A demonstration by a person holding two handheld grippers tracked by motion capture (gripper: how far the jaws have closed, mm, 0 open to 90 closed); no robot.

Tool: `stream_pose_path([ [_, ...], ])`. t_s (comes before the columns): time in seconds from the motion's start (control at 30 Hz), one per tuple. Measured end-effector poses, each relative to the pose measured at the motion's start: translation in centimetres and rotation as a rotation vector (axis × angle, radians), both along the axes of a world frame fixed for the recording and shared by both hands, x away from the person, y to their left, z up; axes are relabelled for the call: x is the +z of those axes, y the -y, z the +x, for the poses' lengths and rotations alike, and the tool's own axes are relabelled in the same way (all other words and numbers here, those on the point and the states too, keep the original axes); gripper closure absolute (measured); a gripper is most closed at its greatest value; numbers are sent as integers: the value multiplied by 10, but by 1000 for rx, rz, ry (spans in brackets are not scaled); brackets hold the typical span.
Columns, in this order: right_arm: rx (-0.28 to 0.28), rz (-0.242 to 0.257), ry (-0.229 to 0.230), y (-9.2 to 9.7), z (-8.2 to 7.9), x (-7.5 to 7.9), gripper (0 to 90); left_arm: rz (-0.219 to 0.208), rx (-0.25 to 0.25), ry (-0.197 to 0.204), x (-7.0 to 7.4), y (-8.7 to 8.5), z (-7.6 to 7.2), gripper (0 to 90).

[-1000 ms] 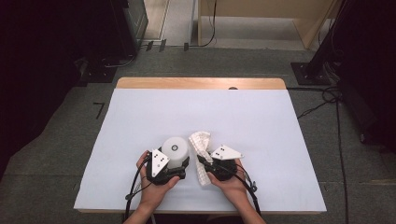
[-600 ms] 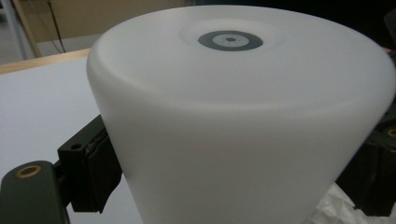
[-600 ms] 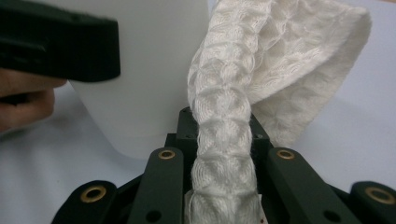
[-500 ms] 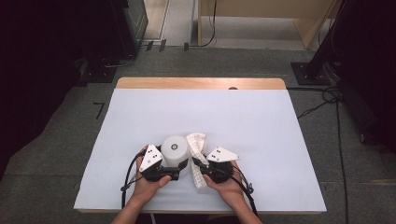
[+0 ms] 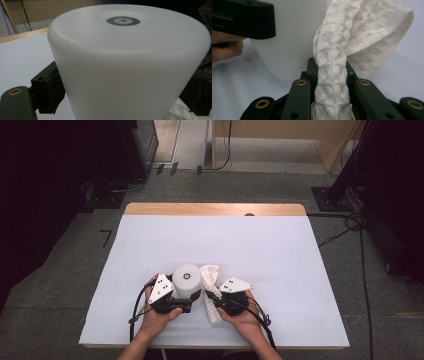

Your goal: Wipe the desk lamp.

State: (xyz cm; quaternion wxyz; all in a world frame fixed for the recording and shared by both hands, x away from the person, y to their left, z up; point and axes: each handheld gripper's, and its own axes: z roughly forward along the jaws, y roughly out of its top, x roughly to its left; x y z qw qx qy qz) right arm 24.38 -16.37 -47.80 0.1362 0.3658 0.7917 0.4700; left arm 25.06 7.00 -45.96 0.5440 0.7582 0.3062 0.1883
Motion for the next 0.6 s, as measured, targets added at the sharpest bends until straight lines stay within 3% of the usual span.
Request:
stream_pose_path([
  [0.1, -5, 12, 15, 1, 0, 3, 753, 5, -6, -3, -1, 1, 1, 89],
  [0.17, -4, 60, 76, 5, -5, 19, 753, 19, -14, -1, -3, 3, 1, 89],
  [0.2, -4, 60, 76, 5, -5, 19, 753, 19, -14, -1, -3, 3, 1, 89],
  [0.23, -7, 88, 120, 8, -9, 29, 753, 20, -17, 2, -3, 5, 1, 89],
  [0.3, -6, 96, 136, 9, -10, 33, 753, 22, -19, 5, -4, 5, 1, 89],
  [0.6, -50, 62, 90, 18, -1, 20, 752, 78, -14, 10, -15, 8, 4, 89],
])
